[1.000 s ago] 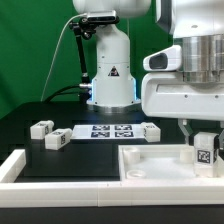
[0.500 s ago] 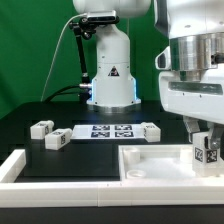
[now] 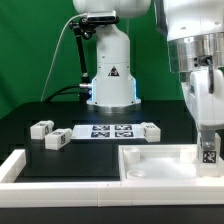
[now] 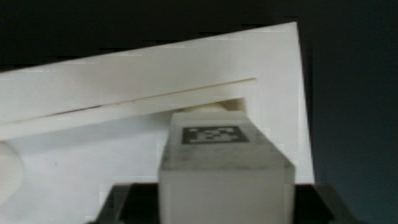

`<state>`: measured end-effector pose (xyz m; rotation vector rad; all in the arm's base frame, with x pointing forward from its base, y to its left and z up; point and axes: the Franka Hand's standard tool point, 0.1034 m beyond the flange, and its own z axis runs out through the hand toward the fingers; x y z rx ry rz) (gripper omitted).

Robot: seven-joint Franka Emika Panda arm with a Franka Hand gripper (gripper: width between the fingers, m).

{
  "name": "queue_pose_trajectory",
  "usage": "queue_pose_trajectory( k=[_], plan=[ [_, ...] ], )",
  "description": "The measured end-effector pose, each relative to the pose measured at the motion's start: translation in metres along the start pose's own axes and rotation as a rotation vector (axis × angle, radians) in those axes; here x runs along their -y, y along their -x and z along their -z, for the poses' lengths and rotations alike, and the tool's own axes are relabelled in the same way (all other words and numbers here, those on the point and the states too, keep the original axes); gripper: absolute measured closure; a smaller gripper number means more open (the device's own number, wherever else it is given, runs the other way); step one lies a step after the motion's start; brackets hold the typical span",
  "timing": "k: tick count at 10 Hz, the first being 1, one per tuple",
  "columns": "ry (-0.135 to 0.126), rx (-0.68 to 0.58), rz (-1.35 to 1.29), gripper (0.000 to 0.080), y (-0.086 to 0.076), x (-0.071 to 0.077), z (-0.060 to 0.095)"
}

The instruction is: Assemble one leg

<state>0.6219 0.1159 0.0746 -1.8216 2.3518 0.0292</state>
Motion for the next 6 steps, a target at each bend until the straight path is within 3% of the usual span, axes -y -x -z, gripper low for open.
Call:
queue_pose_trajectory(
  k=[3, 5, 6],
  plan=[
    [0.004, 0.020, -0.151, 0.0506, -0.0012, 0.0003, -0.0001],
    [0.009, 0.029, -0.211, 0.0243, 0.0017, -0.0017, -0.0016],
    [0.009, 0.029, -0.211, 0.0243, 0.0017, -0.0018, -0.0018]
  ],
)
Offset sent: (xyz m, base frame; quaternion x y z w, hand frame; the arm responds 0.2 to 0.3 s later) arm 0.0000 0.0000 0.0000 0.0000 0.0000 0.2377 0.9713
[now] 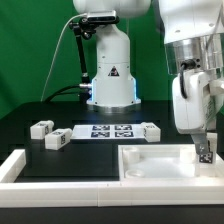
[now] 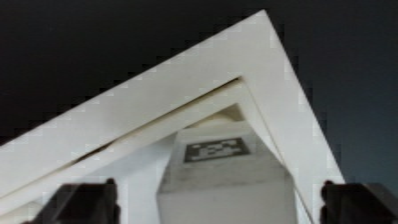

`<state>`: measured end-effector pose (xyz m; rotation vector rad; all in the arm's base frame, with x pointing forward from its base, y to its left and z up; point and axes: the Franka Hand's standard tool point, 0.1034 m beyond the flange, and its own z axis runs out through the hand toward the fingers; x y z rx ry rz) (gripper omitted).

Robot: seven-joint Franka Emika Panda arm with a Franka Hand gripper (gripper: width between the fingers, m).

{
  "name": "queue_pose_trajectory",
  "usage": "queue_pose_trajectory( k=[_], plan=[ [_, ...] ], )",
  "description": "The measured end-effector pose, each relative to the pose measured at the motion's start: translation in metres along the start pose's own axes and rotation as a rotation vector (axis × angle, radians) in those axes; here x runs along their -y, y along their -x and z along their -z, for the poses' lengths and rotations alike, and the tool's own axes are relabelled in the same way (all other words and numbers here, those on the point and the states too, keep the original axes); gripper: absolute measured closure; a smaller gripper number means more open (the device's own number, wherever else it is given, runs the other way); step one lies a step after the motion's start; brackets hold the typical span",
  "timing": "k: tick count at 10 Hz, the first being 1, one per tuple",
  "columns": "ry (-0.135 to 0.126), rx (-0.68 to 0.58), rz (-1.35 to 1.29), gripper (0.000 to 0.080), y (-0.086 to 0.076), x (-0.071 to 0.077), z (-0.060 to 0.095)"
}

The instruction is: Assemble one leg

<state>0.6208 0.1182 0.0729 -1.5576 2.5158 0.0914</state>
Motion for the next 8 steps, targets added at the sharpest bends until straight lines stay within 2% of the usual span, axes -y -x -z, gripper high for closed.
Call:
queue_pose_trajectory(
  k=[1, 2, 8],
  plan=[
    [0.000, 0.000, 0.003, 0.0168, 0.0000, -0.0001, -0.0001],
    [0.000, 0.000, 0.004, 0.0155, 0.0000, -0.0001, -0.0002],
    [0.001, -0.001, 0.009, 0.0151, -0.0001, -0.0003, -0.0006]
  ],
)
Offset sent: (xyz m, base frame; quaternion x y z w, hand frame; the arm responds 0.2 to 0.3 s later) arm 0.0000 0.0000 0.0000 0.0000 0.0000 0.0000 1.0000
